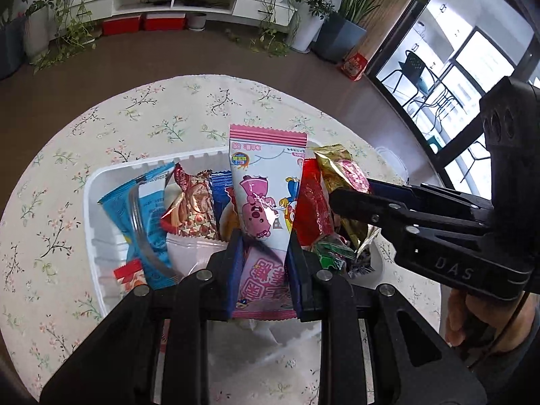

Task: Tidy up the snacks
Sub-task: 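Carry the pink bar and gold packet into the white tray and open both tools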

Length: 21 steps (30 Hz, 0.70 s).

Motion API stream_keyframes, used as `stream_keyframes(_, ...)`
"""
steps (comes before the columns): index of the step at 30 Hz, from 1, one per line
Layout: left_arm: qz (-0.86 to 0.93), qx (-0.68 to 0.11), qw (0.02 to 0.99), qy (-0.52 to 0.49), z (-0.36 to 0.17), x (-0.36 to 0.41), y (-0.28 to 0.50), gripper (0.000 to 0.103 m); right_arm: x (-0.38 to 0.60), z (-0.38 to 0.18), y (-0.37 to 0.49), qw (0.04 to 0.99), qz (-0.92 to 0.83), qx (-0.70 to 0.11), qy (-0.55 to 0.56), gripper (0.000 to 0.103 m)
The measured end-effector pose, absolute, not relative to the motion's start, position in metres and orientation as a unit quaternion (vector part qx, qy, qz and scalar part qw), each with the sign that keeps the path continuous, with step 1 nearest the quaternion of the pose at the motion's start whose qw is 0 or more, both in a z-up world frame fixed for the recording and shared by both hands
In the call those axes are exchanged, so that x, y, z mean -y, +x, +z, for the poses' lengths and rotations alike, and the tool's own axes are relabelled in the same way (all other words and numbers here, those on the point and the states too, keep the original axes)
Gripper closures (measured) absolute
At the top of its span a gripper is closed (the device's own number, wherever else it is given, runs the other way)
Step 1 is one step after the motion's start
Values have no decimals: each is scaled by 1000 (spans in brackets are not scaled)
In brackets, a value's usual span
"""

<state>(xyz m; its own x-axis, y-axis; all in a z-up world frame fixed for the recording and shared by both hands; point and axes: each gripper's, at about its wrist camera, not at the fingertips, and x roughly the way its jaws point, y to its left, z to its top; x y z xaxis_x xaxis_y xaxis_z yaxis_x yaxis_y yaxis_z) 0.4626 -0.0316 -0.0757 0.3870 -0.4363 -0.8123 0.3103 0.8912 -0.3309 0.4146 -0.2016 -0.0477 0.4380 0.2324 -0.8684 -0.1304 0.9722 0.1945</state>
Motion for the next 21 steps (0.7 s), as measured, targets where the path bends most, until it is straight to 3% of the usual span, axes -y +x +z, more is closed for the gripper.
stream_keyframes(21,-213,-502,835,-68,-110,47,475,78,194,-77,427,839,98,-534,33,67)
